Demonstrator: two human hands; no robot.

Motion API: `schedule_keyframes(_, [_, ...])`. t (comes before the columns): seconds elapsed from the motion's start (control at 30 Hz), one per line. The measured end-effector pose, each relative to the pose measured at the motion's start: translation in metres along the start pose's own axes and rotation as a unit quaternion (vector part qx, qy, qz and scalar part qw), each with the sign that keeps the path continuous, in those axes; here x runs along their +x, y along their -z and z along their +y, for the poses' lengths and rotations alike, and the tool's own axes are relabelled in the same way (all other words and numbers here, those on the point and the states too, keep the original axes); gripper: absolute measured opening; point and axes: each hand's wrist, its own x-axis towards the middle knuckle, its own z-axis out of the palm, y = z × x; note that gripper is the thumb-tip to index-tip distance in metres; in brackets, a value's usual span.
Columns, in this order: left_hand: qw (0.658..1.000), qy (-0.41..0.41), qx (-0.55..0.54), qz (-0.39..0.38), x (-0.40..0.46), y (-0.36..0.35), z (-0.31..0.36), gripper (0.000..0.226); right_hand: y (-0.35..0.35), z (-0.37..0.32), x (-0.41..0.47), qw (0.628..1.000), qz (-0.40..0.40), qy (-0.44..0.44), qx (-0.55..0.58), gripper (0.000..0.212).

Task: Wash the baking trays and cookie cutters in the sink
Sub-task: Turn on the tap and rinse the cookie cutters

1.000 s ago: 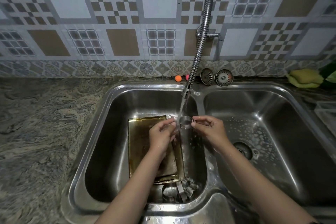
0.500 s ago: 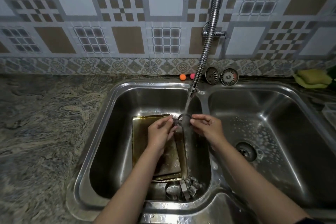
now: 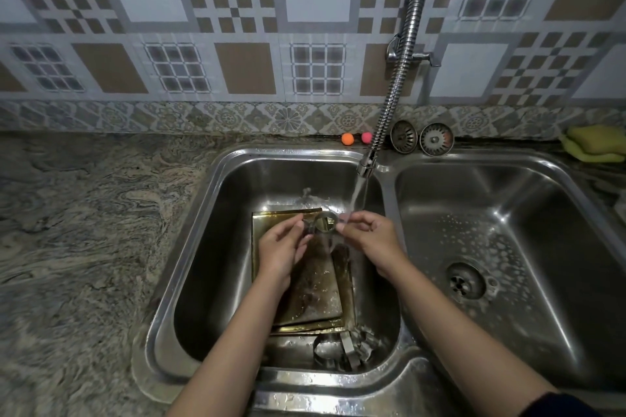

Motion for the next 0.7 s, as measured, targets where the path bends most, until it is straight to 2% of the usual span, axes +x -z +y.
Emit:
schedule_keyframes(0.23, [0.999,0.013,0.014,-0.047,-0.001,-0.019,-0.003,0.018,0.024,-0.016,-0.002,1.000,0.012,0.023,0.004,0.020])
schedule_keyframes(0.47, [0.988,-0.013,0.084,-0.126,-0.007,-0.054,0.008,0.021,0.076,-0.042,-0.017,0.996,0.055,0.068,-0.004,0.021])
schedule_keyframes(0.6, [0.967,-0.039,0.204,-0.146,-0.009,-0.044,0.008,0.016,0.118,-0.047,-0.039,0.992,0.074,0.087,-0.054,0.021])
schedule_keyframes(0.7, [0.925,-0.021,0.333,-0.184,-0.017,-0.029,-0.010,0.016,0.153,-0.036,-0.053,0.977,0.063,0.059,-0.194,0.022])
